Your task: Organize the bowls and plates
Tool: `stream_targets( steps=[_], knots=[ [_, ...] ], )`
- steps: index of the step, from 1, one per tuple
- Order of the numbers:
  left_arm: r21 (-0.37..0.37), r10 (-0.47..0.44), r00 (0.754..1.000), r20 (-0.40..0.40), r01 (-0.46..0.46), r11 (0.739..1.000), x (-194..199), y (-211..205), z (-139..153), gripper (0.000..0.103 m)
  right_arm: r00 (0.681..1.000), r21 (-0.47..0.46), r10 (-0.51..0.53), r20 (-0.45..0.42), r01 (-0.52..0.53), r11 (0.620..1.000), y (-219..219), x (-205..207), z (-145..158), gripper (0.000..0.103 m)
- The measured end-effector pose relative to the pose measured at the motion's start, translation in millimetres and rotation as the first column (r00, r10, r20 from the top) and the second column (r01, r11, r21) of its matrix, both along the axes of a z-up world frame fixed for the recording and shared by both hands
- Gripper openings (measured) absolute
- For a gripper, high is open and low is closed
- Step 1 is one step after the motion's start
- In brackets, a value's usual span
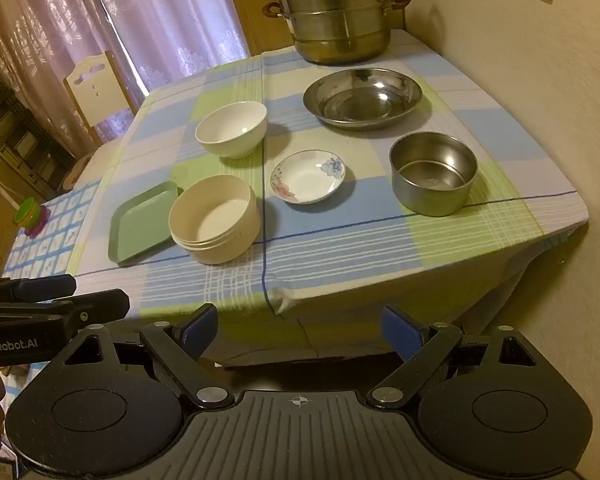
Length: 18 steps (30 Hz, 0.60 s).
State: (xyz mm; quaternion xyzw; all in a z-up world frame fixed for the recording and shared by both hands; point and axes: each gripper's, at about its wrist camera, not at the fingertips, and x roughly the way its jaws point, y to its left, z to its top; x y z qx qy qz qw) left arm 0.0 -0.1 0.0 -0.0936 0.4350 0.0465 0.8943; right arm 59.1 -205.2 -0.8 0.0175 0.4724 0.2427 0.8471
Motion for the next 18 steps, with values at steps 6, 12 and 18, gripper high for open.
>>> stream_targets(
  steps=[6,12,18],
  knots=[
    [-0.001,-0.001,1.000,0.000,0.001,1.000,0.0,0.0,-0.1,0.083,1.000,0.000,-0.001,0.002,0.001,1.000,-1.6,-0.3,1.0,0.089],
    [0.000,0.000,1.000,-0.001,0.000,1.000,0.0,-0.2,-0.1,0.083,1.000,0.001,0.000,0.002,0.000,1.000,-3.3,-0.5,1.9,0.089],
    [0.001,-0.001,1.000,0.000,0.001,1.000,0.0,-0.3,-0.1,0.083,1.000,0.002,0.000,0.004,0.000,1.000,-5.4,-0.6,2.9,0.089]
  ],
)
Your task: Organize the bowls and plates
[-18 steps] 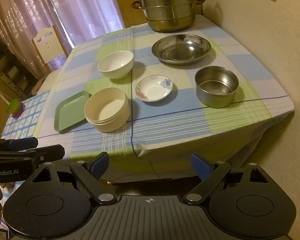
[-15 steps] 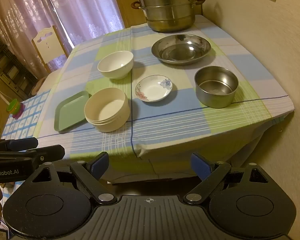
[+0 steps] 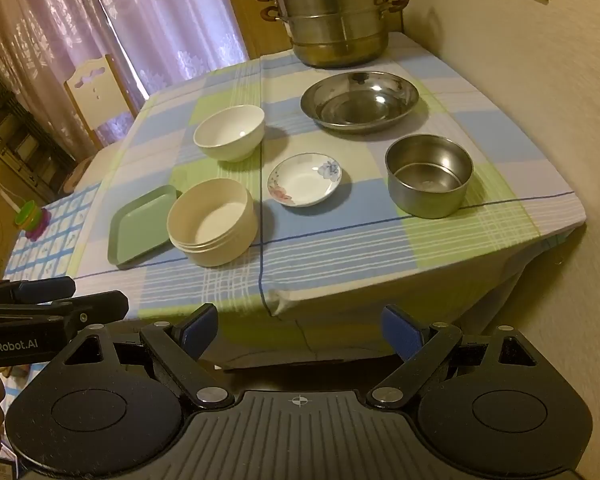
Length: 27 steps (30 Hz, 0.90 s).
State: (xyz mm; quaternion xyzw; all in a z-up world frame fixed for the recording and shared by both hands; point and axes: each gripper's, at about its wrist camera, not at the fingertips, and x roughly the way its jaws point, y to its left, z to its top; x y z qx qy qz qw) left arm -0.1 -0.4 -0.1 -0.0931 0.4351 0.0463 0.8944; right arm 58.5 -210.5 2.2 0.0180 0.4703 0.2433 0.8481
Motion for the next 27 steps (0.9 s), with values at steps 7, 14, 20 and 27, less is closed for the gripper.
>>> stream_targets(
  steps=[7,14,20,27],
  knots=[
    [0.002,0.000,1.000,0.000,0.000,1.000,1.2,-0.5,1.4,0.083,1.000,0.001,-0.001,0.000,0.001,1.000,-2.4,-0.6,0.9,0.089],
    [0.004,0.000,1.000,0.001,0.000,1.000,1.1,-0.4,1.4,0.083,1.000,0.004,0.000,0.002,0.000,1.000,-4.2,-0.5,1.5,0.089],
    [0.004,0.000,1.000,0.001,0.000,1.000,1.3,-0.5,1.7,0.083,1.000,0.006,0.000,0.003,0.000,1.000,-6.4,-0.4,2.0,0.089],
    [0.006,-0.001,1.000,0.002,0.001,1.000,1.0,-0.9,1.3,0.083,1.000,0.009,0.000,0.005,0.000,1.000,-7.7,-0.1,2.3,0.089]
  ],
)
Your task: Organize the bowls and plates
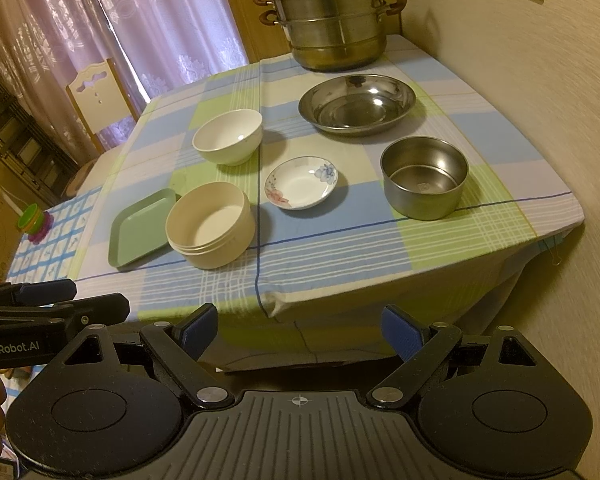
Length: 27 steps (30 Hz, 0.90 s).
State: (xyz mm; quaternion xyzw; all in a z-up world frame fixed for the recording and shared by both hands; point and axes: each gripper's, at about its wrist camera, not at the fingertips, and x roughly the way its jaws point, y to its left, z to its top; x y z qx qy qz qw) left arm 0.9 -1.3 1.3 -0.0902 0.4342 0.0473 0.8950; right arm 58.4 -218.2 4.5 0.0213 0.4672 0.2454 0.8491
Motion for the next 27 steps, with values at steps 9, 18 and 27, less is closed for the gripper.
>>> stream_targets(
  steps=[9,18,27],
  knots=[
    [0.001,0.000,1.000,0.001,0.000,1.000,0.0,-0.2,-0.1,0.083,1.000,0.002,0.000,0.001,0.000,1.000,2.5,-1.2,-2.9,0.089],
    [0.002,0.001,1.000,0.000,-0.001,1.000,-2.4,-4.0,3.7,0.083,1.000,0.003,0.000,0.002,0.000,1.000,-0.2,2.1,-1.0,0.089],
    [0.001,0.001,1.000,-0.001,-0.001,1.000,-2.2,-5.1,2.9,0.083,1.000,0.004,0.001,0.001,-0.001,1.000,-1.8,4.1,0.6,0.089]
  ],
)
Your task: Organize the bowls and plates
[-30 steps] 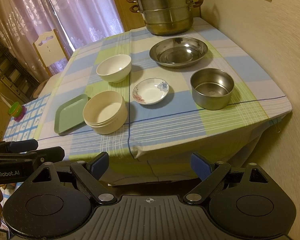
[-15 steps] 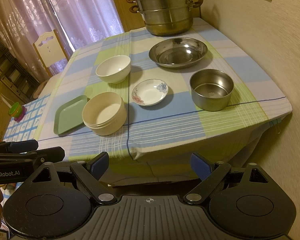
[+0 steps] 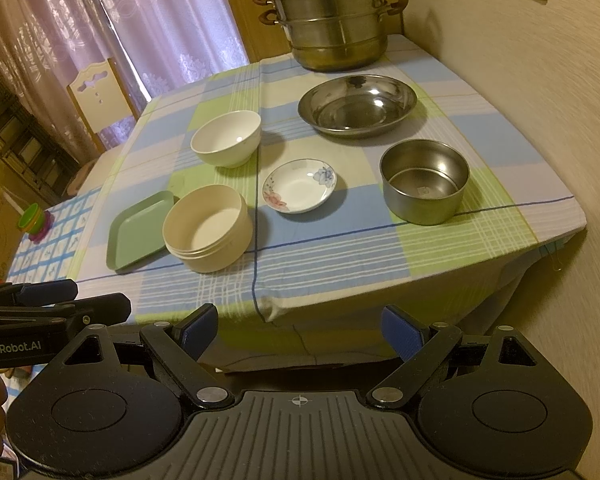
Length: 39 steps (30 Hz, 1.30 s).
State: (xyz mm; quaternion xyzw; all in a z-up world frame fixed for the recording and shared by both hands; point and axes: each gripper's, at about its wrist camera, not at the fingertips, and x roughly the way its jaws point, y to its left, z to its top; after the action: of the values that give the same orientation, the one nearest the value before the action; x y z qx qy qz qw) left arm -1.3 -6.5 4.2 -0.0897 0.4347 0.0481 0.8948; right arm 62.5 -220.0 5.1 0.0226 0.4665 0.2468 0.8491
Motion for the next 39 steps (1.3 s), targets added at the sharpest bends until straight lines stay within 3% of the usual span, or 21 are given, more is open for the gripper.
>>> stream_targets(
  steps=[27,34,39],
  knots=[
    [-0.022,0.060,0.998,-0.015,-0.060,0.998,27,17,-5,0.083,0.998,0.000,0.060,-0.008,-0.060,0.998,20,35,-7,0.089],
    [-0.040,0.179,0.983,-0.042,-0.180,0.983,38,29,-7,0.083,0.983,0.012,0.182,0.001,-0.182,0.983,35,61,-12,0.089],
    [-0.023,0.305,0.951,-0.048,-0.306,0.952,48,38,-10,0.083,0.956,0.024,0.293,0.015,-0.293,0.956,48,88,-19,0.089]
  ],
)
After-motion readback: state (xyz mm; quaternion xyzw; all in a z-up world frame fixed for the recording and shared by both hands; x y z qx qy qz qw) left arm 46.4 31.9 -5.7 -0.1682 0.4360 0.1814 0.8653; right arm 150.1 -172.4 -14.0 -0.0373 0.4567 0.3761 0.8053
